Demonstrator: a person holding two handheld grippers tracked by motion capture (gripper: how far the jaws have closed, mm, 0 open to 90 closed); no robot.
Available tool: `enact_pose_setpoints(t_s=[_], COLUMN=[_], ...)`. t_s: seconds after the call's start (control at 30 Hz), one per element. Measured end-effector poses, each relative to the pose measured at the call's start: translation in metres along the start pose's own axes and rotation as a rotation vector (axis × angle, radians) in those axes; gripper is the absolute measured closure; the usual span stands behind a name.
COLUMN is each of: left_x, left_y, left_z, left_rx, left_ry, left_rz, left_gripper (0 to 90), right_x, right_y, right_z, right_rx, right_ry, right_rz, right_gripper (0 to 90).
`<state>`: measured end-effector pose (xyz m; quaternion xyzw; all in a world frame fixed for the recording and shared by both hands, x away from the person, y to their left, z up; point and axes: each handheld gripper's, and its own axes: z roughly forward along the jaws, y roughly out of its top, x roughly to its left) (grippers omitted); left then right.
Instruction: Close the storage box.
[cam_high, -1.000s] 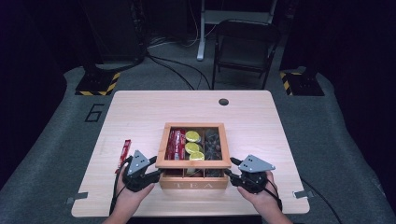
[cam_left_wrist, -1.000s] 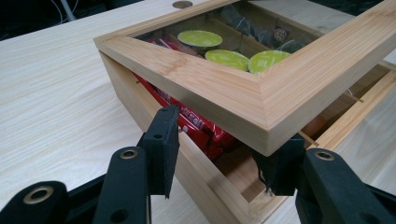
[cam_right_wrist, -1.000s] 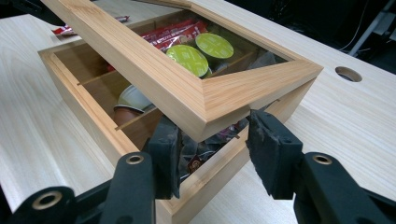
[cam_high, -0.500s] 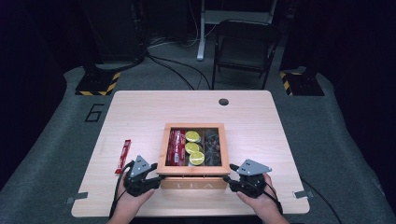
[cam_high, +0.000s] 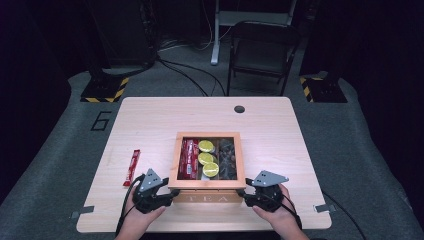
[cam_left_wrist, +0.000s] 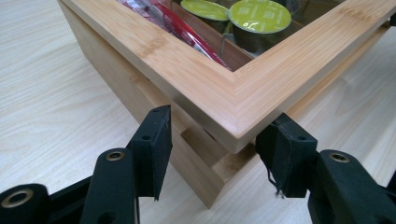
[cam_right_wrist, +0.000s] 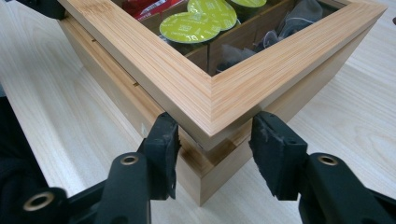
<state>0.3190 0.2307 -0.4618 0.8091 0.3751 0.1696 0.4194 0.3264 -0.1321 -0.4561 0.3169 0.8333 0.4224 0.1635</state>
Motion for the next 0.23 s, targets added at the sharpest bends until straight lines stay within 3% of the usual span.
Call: enact_pose_setpoints(t_s=[0.1, 0.17, 0.2, 0.23], left_x=[0.000, -0.002, -0.003, -0.002], left_y=[-0.001, -0.005, -0.008, -0.010], left_z=[0.000, 0.001, 0.002, 0.001], left_rx=[0.039, 0.071, 0.056, 0.052], left_ry=[-0.015, -0.020, -0.016, -0.021], left_rz=[0.000, 0.006, -0.001, -0.009], left_gripper=[36.4, 34.7, 33.7, 33.3], right_x=[0.000, 0.002, 0.002, 0.004], right_y=[0.000, -0.002, -0.002, -0.002], right_z=[0.000, 0.003, 0.003, 0.004], right_rx=[0.016, 0.050, 0.047, 0.030], right_ry=[-0.002, 0.001, 0.000, -0.002], right_rz=[0.010, -0.009, -0.026, -0.010], right_gripper=[40.6, 36.8, 36.8, 36.3])
